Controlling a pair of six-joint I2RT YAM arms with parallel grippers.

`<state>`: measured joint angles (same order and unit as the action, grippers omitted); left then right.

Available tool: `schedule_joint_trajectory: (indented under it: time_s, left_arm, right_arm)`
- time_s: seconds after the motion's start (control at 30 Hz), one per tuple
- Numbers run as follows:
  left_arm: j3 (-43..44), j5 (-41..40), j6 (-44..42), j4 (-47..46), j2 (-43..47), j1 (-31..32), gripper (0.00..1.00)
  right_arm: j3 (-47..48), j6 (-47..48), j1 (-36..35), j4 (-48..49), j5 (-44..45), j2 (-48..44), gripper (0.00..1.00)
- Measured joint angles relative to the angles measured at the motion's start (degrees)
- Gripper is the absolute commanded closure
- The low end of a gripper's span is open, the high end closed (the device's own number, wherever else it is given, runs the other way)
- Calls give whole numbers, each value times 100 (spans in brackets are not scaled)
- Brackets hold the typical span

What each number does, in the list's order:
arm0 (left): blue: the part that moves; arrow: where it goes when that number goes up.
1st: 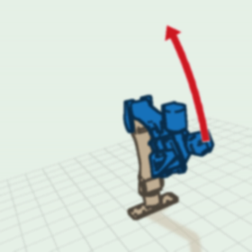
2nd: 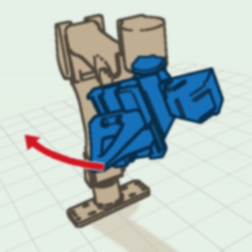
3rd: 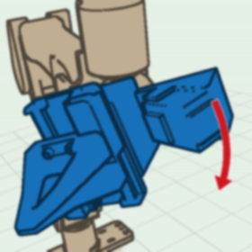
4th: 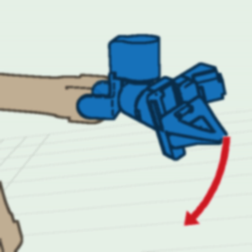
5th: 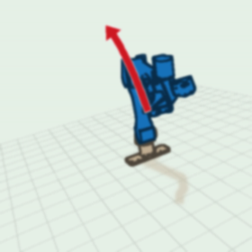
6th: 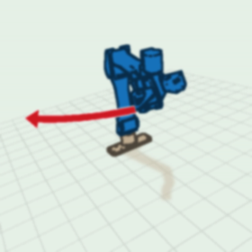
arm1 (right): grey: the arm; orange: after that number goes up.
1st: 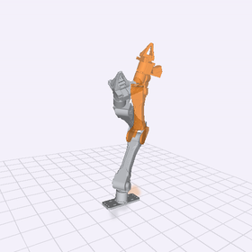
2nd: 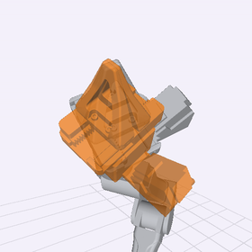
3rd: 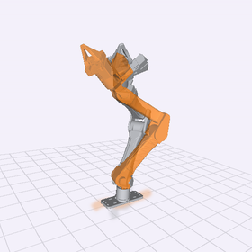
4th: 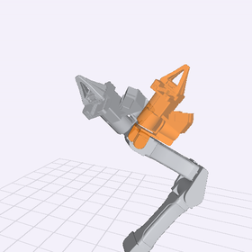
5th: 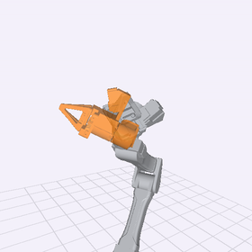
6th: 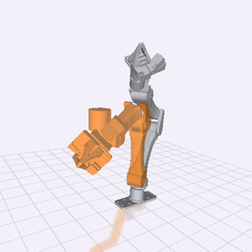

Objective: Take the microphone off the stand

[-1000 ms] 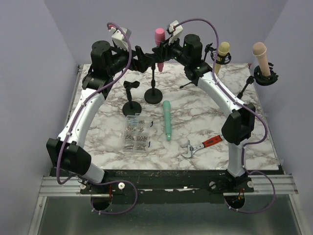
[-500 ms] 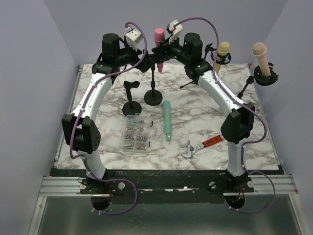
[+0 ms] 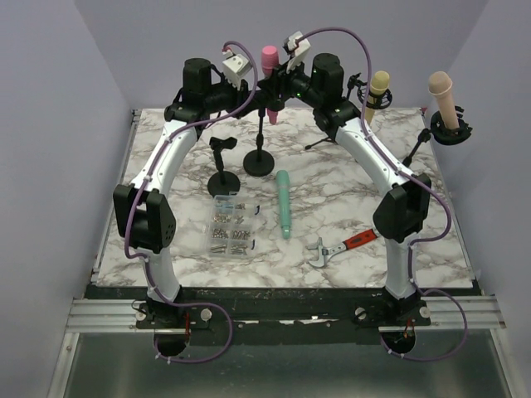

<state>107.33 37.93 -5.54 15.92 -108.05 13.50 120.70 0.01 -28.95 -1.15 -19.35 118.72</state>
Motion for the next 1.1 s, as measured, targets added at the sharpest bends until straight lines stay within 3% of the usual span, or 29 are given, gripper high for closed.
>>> schedule_joint_trajectory:
  time_s: [0.33,0.6,0.77,0.93,1.1]
  left_arm:
    - [-402,-332,-28,-411,166,61,100]
    - [-474,-420,-22,-520,186,85,100]
    - [-575,-446,-20,-629,221,87,100]
    - [-728,-566,50,-745,308,87,70]
    - [-935,-671,133,-905,433,87,55]
  right_arm:
    - [356,-190,20,-136,109,79,99]
    - [1386,-363,17,-463,481,94,99]
    - [1193,-479,13,-507,933,-372,99]
    - [525,-555,13,-485,1508,-1202,99]
    - [-393,-568,13,-302,1987,-2103,99]
